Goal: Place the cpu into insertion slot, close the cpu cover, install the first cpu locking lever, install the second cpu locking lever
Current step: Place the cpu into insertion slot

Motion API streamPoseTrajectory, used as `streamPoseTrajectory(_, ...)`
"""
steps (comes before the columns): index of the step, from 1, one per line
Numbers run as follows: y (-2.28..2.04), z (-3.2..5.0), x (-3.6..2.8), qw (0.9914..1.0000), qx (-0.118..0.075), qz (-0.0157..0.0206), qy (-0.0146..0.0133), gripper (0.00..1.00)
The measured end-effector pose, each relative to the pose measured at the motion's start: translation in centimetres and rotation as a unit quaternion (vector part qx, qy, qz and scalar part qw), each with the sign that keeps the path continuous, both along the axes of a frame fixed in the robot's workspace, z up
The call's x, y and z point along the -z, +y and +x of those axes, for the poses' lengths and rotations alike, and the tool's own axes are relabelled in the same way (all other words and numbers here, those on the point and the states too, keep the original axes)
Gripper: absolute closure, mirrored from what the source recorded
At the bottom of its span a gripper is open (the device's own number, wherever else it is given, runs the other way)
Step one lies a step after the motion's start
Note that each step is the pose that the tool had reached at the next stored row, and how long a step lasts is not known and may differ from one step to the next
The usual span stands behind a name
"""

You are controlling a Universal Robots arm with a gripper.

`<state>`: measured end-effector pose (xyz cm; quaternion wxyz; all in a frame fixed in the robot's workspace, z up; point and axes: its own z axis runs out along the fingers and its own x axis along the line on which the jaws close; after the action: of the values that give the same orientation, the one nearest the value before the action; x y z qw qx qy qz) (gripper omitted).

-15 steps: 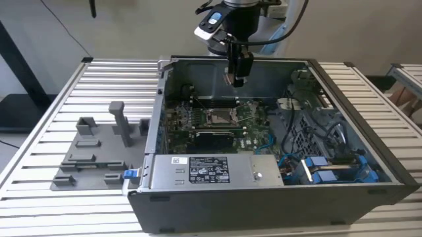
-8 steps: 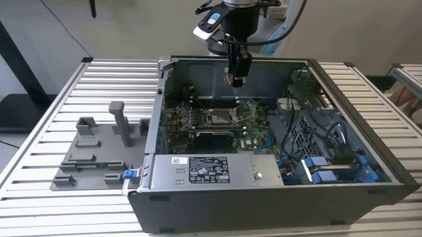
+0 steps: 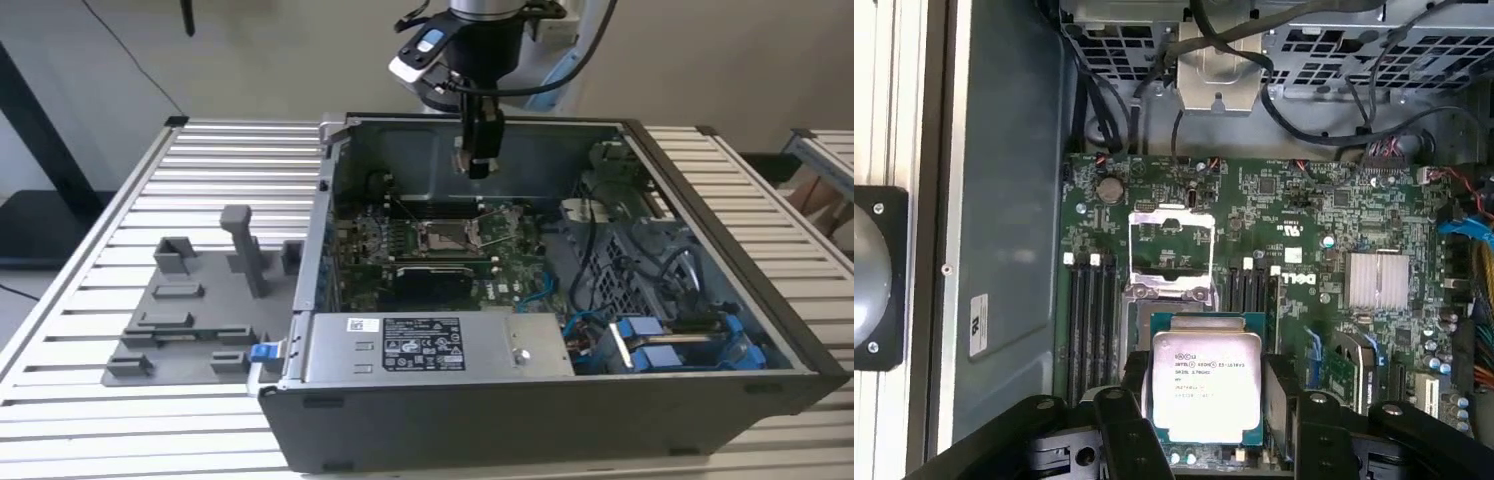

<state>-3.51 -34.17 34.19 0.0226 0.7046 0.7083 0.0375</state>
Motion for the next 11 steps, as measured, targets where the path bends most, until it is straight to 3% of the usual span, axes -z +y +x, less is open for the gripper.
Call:
streamPoseTrajectory(8,1.30,-0.40,0.97,0.99998,0.007,0.0001,-0.0001,0.45)
streamPoseTrajectory(11,1.48,-0.74,1.51,0.99997,0.008,0.0001,-0.0001,0.45)
